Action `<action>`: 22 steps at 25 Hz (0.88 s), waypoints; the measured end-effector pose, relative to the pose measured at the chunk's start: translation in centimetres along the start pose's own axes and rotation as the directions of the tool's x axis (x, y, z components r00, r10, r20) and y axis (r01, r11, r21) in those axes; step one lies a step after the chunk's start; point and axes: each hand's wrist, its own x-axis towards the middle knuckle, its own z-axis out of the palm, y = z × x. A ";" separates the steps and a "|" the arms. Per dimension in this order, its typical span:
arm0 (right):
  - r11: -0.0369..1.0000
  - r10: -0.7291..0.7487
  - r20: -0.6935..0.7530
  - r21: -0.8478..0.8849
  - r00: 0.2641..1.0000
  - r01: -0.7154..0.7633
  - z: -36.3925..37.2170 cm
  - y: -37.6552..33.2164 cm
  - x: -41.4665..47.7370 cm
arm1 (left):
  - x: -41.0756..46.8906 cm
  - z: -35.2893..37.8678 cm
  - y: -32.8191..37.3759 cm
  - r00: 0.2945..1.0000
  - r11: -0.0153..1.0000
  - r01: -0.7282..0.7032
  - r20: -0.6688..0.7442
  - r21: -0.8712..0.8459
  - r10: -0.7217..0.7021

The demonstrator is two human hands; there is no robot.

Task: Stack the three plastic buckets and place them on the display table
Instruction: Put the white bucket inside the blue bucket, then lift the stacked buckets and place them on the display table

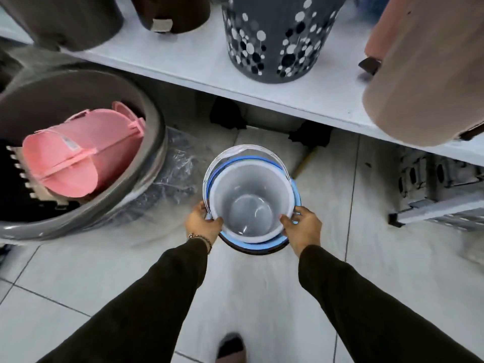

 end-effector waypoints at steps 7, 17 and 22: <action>0.860 0.213 -0.059 -0.464 0.975 -0.215 0.8 4.2 4.2 | 3.9 2.0 -3.4 0.977 0.956 0.127 0.132 0.264 -0.166; 0.914 0.356 0.150 -0.259 0.922 -0.311 1.1 6.9 6.9 | 7.3 2.6 -4.9 0.945 0.966 0.204 0.224 0.162 -0.237; 0.882 0.458 0.146 -0.195 0.877 -0.429 0.1 7.7 3.9 | 5.5 1.5 -3.5 0.921 0.933 0.145 0.300 0.328 -0.249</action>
